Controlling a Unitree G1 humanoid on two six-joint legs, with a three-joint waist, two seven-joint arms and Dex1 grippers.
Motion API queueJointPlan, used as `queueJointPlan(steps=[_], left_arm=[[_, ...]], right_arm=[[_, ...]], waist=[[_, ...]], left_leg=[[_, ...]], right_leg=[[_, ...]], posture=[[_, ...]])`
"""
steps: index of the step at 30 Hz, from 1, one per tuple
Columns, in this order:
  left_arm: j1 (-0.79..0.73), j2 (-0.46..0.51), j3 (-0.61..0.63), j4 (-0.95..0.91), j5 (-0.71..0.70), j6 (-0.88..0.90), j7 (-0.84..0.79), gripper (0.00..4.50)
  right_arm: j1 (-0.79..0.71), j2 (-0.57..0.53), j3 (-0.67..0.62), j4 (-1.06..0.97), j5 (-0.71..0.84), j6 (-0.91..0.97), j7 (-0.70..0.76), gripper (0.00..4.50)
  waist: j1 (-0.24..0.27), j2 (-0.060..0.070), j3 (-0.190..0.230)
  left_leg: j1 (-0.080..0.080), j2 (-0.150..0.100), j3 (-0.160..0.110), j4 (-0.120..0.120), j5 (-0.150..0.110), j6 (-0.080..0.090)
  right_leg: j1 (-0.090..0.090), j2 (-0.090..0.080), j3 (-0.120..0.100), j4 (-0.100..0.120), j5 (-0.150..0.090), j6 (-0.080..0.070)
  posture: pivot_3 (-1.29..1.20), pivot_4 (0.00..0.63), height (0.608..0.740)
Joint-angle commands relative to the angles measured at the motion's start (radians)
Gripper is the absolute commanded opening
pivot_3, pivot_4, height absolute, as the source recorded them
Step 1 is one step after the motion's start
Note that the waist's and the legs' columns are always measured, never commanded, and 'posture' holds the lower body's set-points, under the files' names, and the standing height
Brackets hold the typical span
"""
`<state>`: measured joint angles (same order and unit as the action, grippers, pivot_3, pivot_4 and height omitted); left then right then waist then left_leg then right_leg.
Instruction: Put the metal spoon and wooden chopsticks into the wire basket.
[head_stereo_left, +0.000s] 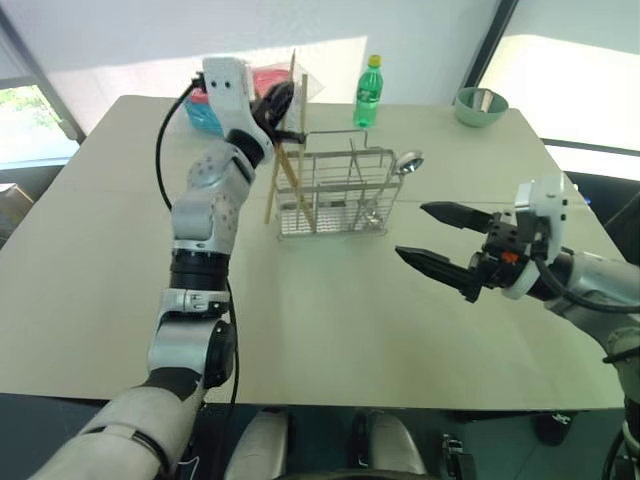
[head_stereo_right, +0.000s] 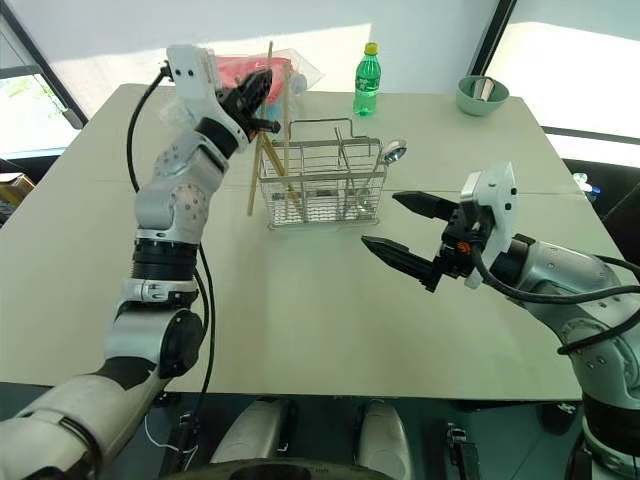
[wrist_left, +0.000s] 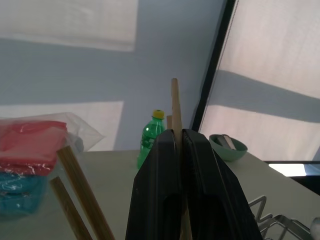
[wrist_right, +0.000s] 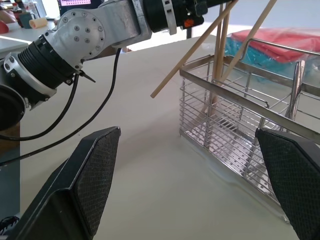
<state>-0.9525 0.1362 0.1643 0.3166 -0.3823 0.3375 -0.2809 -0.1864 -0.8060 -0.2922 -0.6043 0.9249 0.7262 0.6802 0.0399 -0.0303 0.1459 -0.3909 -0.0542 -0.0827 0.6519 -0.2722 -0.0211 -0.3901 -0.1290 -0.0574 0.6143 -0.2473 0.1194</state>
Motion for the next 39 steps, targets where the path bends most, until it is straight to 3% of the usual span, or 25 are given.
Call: queueJointPlan(steps=[1,16,21,26,31,39], left_arm=[[-0.025,0.002,0.024,0.001,-0.018,0.008,0.005,0.04],[-0.119,0.061,0.083,0.024,-0.072,0.110,-0.009,0.04],[-0.248,0.166,0.114,0.068,-0.081,0.102,-0.046,0.04],[-0.425,0.225,0.167,0.223,-0.090,0.039,-0.053,0.04],[-0.502,0.199,0.180,0.321,-0.084,-0.049,-0.053,0.04],[-0.481,0.107,0.152,0.376,-0.051,-0.176,-0.070,0.04]], right_arm=[[-0.017,-0.005,-0.001,-0.026,-0.007,-0.025,0.008,4.50],[-0.016,0.025,0.048,-0.053,-0.044,-0.068,0.000,4.50],[-0.007,0.034,0.056,-0.048,-0.055,-0.079,0.001,4.50],[-0.012,0.043,0.064,-0.038,-0.064,-0.082,0.003,4.50],[-0.016,0.049,0.068,-0.035,-0.069,-0.083,0.001,4.50],[0.010,0.058,0.051,-0.069,-0.056,-0.071,-0.026,4.50]], waist=[[0.000,0.000,0.000],[-0.001,0.000,0.000],[-0.002,-0.001,0.001],[-0.001,-0.001,0.001],[0.000,-0.001,0.001],[-0.002,-0.001,0.001]], left_leg=[[0.000,0.000,0.000,0.000,0.000,0.000],[0.000,0.000,0.000,0.000,0.000,0.000],[0.000,0.000,0.000,0.000,0.000,0.000],[0.000,0.000,0.000,-0.001,0.000,0.000],[0.000,0.000,0.000,-0.001,0.000,0.000],[0.000,0.000,0.000,-0.001,0.000,0.000]], right_leg=[[0.000,0.000,0.000,0.000,0.000,0.000],[0.000,0.000,0.000,0.000,0.000,0.000],[-0.001,0.001,0.000,0.000,0.000,0.000],[-0.001,0.001,0.000,0.000,0.000,0.000],[0.000,0.001,0.000,0.000,0.000,0.000],[-0.001,0.001,0.000,0.000,0.000,0.000]], posture=[[0.00,0.150,0.667],[0.00,0.150,0.667],[0.00,0.150,0.667],[0.00,0.150,0.667],[0.00,0.150,0.667],[0.00,0.150,0.667]])
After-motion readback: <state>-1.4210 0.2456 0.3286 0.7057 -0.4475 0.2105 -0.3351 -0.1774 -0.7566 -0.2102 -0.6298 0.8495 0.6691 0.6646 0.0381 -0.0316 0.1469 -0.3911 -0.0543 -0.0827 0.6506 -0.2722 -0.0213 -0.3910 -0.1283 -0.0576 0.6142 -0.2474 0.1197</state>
